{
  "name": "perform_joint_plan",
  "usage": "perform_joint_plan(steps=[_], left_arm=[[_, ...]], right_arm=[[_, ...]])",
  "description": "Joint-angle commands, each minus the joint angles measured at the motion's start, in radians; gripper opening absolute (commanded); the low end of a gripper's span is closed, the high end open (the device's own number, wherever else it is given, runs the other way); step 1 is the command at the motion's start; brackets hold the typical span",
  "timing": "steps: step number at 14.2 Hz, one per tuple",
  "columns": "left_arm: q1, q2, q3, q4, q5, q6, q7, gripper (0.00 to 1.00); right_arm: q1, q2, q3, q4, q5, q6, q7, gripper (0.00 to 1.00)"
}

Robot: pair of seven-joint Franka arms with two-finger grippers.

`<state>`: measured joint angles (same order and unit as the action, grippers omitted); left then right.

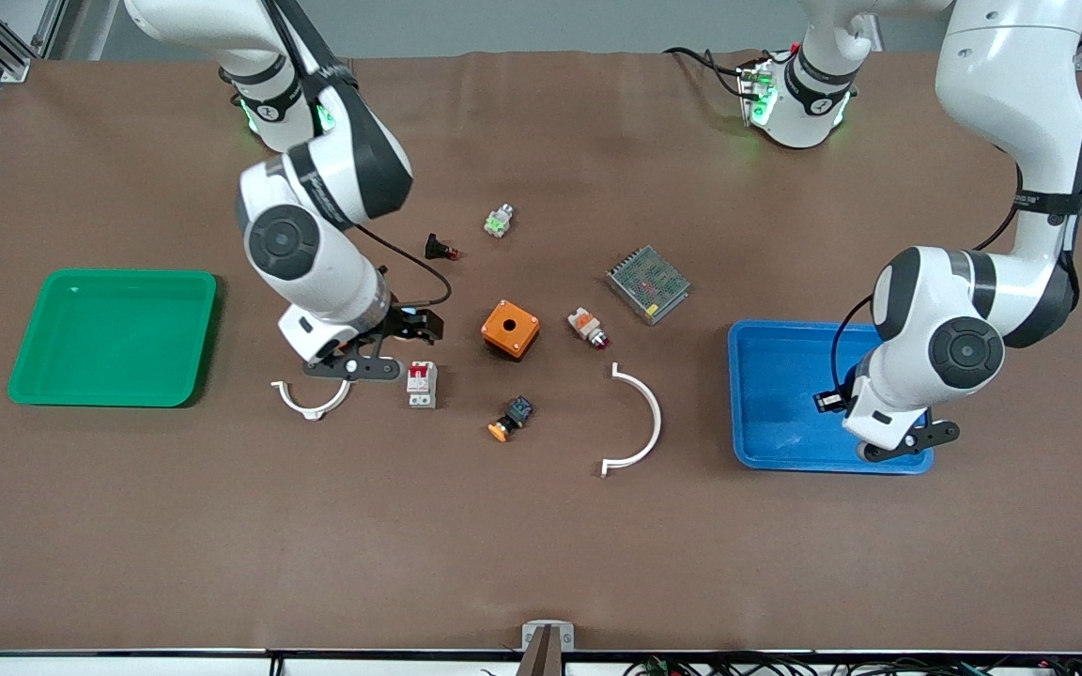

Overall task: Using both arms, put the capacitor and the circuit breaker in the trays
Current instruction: 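Carry the capacitor into the blue tray while the right gripper reaches the breaker, then release the capacitor in the blue tray while the right gripper grasps the breaker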

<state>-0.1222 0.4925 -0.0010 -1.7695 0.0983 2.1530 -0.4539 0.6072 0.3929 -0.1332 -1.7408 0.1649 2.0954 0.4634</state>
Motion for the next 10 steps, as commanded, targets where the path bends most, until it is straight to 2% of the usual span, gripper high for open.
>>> perform_joint_plan(steps=[1, 3, 6, 7, 8, 9, 10], left_arm=[[0.010, -0.032, -0.011, -0.135, 0.018, 0.123, 0.000, 0.04], [0.033, -0.014, -0.013, -0.172, 0.018, 0.194, 0.000, 0.07], [0.036, 0.004, -0.014, -0.183, 0.020, 0.211, 0.001, 0.22], [0.036, 0.009, -0.014, -0.182, 0.020, 0.212, 0.001, 0.37], [0.035, 0.014, -0.014, -0.176, 0.020, 0.212, 0.006, 0.80], [0.035, 0.009, -0.016, -0.171, 0.018, 0.212, 0.006, 0.99], [0.030, -0.003, -0.016, -0.166, 0.018, 0.205, 0.006, 1.00]], right_arm=[[0.019, 0.053, -0.011, -0.012, 0.019, 0.063, 0.008, 1.00], [0.022, 0.098, -0.011, -0.012, 0.019, 0.112, 0.000, 1.00], [0.023, 0.164, -0.011, -0.009, 0.018, 0.185, -0.008, 1.00], [0.026, 0.191, -0.011, -0.005, 0.015, 0.204, -0.008, 1.00], [0.029, 0.216, -0.011, -0.003, 0.013, 0.228, -0.008, 1.00], [0.029, 0.237, -0.011, -0.003, 0.013, 0.259, -0.017, 1.00], [0.026, 0.248, -0.011, -0.003, 0.009, 0.273, -0.053, 1.00]])
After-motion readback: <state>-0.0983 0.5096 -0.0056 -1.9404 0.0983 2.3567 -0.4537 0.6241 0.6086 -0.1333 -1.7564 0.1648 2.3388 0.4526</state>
